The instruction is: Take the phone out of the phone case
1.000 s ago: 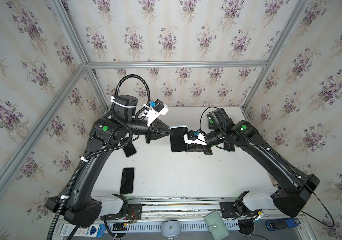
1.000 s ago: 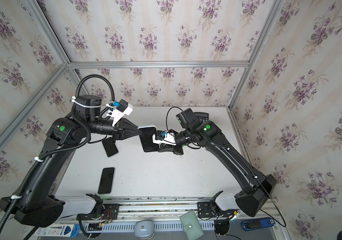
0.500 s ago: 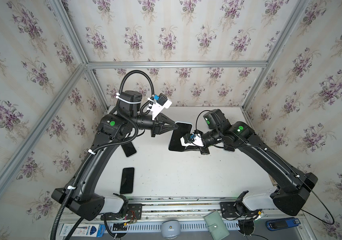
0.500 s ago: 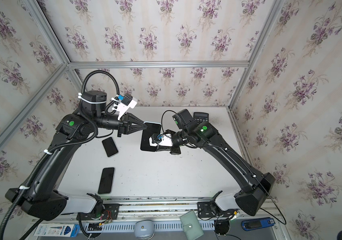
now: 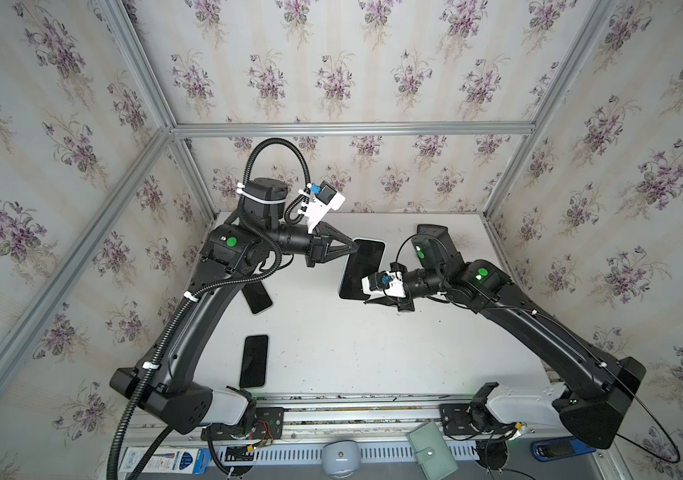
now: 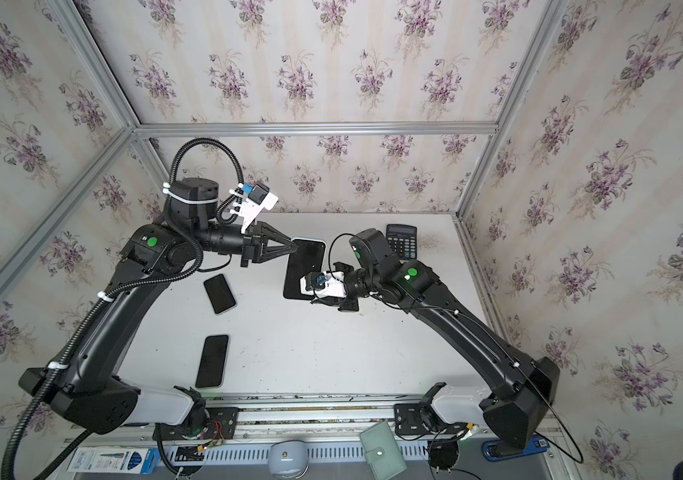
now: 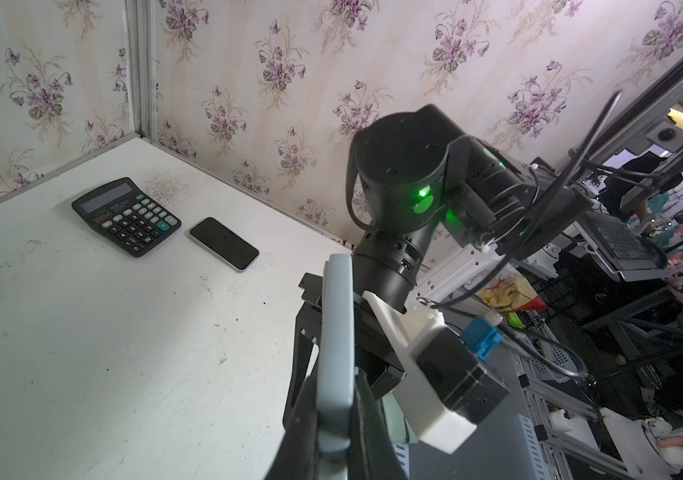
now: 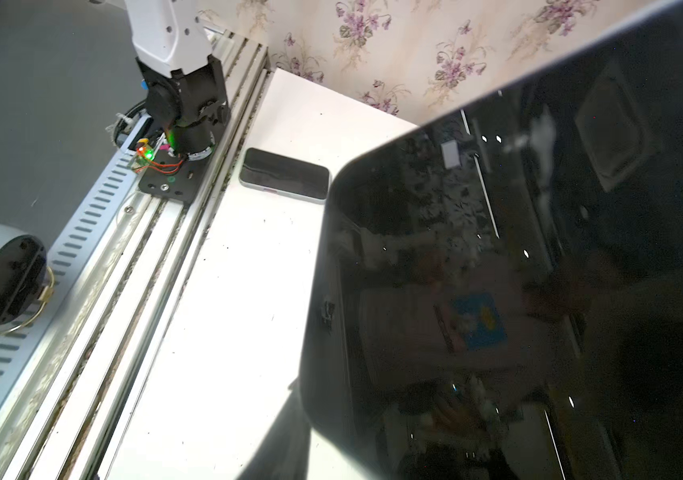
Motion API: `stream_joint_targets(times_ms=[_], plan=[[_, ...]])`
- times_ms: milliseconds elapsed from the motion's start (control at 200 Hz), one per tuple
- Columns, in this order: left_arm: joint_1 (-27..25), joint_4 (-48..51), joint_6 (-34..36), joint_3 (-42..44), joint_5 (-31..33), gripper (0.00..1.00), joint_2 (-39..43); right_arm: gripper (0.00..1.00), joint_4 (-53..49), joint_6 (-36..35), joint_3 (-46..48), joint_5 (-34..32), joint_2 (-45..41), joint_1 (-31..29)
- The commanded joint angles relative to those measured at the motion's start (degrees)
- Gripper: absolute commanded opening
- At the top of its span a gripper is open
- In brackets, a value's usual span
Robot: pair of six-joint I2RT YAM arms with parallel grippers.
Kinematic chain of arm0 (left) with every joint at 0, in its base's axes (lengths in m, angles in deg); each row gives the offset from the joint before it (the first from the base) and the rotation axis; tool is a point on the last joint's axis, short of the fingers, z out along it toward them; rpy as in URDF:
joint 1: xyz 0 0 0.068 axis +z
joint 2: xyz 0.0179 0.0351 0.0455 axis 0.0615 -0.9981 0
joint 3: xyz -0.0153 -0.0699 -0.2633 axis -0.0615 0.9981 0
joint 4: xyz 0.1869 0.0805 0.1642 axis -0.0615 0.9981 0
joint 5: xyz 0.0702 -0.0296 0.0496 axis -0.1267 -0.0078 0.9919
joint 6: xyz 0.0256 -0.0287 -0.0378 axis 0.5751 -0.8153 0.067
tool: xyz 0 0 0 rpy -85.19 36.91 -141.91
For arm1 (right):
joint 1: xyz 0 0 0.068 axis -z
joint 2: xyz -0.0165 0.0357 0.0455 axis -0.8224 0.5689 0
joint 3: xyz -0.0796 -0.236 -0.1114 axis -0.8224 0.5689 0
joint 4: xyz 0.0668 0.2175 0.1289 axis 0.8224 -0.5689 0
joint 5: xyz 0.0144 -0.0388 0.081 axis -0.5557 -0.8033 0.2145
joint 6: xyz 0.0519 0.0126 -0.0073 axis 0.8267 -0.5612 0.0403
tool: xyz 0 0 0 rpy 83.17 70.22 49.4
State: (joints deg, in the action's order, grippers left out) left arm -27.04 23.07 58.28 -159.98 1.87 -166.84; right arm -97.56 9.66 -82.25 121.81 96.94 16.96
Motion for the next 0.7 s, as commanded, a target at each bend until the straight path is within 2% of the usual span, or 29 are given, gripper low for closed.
stream_joint_targets(times_ms=[0,115,225,305,360,405,455,500,565,610,695], plan=[[1.52,-9.67,-10.08,1.44,-2.04,0.0,0.88,0.51,13.74,10.42,5.36,-4.51,-4.51,1.11],[3.55,-21.7,-24.58,5.46,-0.41,0.0,2.28,0.66,20.18,19.07,11.33,-9.02,-9.88,2.67],[6.21,-37.26,-45.38,11.42,0.91,0.0,3.43,0.72,23.93,31.84,14.67,-15.37,-14.56,4.03],[8.32,-49.56,-61.97,17.8,2.7,0.0,3.98,0.72,26.37,46.46,16.31,-19.97,-17.8,5.45],[9.02,-62.93,-74.13,23.36,3.22,0.0,4.0,0.72,28.08,57.96,16.86,-19.11,-18.9,6.95],[9.01,-71.18,-80.89,26.7,4.38,0.0,3.78,0.72,31.74,67.04,18.25,-16.73,-19.45,7.15],[8.95,-74.94,-84.09,28.3,5.18,0.0,3.48,0.72,38.63,75.09,21.18,-14.9,-19.84,7.16],[8.92,-75.9,-84.43,28.88,5.88,0.0,3.46,0.72,51.69,84.39,26.02,-11.75,-19.67,7.15],[8.92,-75.99,-84.86,28.82,6.05,0.0,3.08,0.73,64.6,92.56,29.86,-11.19,-18.23,7.15],[8.86,-76.62,-85.51,28.49,5.59,0.0,2.5,0.73,68.54,94.54,30.48,-11.5,-17.11,6.9],[8.7,-77.58,-86.28,27.84,4.78,0.0,1.9,0.73,68.86,92.9,29.46,-12.23,-15.97,5.18]])
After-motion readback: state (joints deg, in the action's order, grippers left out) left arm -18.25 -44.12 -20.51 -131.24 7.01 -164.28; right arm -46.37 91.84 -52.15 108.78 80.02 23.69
